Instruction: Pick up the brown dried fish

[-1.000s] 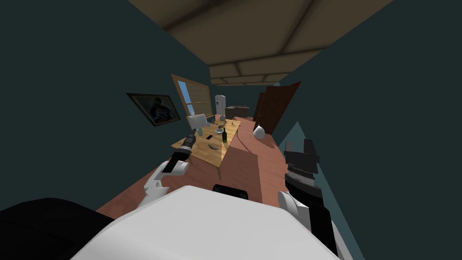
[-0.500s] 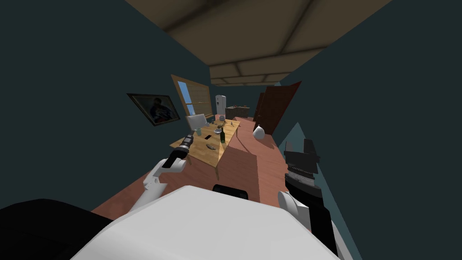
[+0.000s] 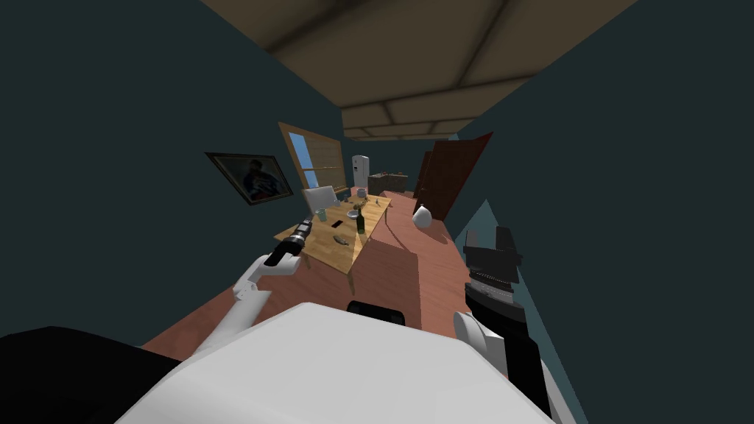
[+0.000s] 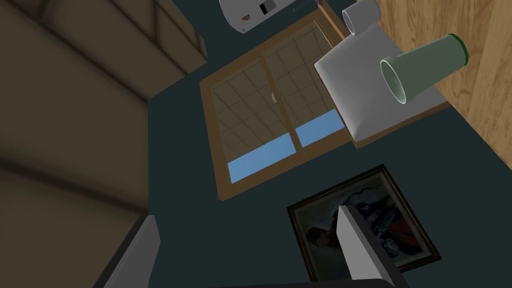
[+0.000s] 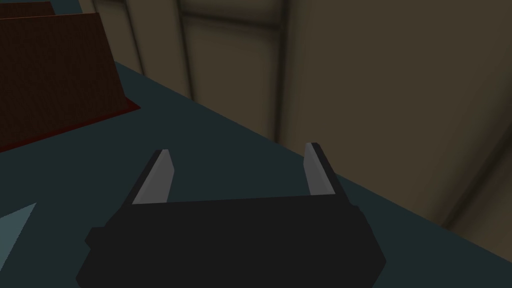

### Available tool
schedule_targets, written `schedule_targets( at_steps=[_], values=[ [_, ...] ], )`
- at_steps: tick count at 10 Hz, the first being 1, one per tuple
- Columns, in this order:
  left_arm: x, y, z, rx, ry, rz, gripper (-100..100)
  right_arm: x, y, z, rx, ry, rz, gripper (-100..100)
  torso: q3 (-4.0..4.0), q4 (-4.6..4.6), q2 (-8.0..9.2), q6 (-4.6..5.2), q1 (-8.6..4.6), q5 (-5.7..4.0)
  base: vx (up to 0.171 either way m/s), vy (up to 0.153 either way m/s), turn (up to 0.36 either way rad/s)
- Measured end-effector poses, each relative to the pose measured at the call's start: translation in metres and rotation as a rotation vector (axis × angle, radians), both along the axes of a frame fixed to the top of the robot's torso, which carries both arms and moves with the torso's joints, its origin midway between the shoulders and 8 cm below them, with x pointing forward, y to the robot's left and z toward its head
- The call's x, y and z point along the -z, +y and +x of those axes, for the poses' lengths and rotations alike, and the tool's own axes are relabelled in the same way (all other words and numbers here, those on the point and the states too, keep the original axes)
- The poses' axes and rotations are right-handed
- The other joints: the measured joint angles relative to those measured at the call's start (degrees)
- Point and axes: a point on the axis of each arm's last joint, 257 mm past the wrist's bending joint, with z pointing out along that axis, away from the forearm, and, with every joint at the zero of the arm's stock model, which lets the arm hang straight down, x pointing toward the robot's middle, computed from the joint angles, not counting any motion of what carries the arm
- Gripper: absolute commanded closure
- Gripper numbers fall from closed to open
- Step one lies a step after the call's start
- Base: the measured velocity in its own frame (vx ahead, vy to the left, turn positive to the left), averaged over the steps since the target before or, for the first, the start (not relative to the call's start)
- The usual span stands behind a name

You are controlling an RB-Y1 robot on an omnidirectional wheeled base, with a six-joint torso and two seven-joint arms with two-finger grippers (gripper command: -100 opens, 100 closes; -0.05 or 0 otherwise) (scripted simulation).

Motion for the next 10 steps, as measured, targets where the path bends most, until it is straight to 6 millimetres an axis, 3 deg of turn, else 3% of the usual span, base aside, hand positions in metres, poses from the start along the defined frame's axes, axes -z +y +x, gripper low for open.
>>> schedule_targets(
  at_steps=[10],
  values=[
    [0.048, 0.089, -0.007, -0.190, 0.248, -0.025, -100, 0.000, 0.000, 0.000, 0.000, 0.000, 0.000, 0, -0.06, -0.03, -0.09, 0.00, 0.07, 0.02, 0.061, -0.052, 0.002]
  ],
)
